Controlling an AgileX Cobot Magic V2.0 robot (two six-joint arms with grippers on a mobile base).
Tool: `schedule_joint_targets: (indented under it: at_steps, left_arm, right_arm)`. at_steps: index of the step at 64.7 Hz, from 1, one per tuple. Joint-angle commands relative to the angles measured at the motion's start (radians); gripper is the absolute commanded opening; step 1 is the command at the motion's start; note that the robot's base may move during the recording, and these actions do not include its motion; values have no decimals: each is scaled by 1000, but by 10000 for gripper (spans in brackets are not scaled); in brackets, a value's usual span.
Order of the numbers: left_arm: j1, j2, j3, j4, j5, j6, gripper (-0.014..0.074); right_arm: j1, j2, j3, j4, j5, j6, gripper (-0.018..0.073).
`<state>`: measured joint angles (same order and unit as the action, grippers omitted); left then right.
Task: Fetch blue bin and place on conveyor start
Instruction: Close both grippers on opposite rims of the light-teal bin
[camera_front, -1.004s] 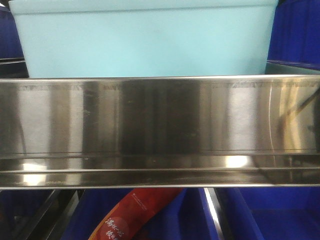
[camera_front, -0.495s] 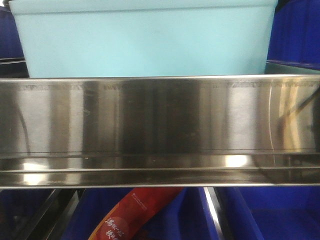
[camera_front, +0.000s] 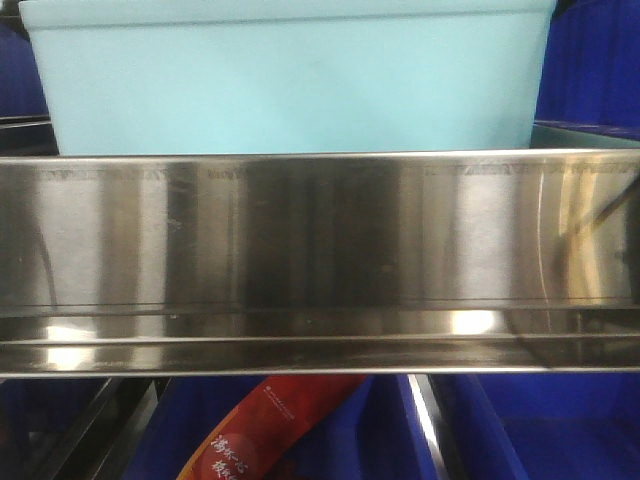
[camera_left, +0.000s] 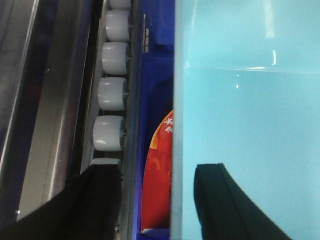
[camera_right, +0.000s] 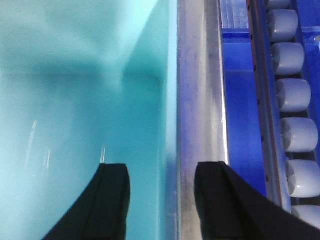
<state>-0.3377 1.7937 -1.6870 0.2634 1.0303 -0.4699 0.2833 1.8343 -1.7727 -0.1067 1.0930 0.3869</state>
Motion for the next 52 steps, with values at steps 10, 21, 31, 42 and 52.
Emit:
schedule_joint_targets:
  at_steps: [10,21,31,42,52]
  left_arm:
    - [4,-3,6,2,0,-5,266]
    - [4,-3,6,2,0,-5,266]
    - [4,-3,6,2,0,-5,266]
    - [4,-3,6,2,-10,-5,266]
    - [4,-3,6,0,-24,-5,266]
  right_arm:
    - [0,11,0,-10,-3,0,213]
    - [0,11,0,-10,7,0,213]
    - [0,13,0,-10,10,0,213]
    - [0,13,0,-10,10,0,213]
    - [0,13,0,-10,10,0,213]
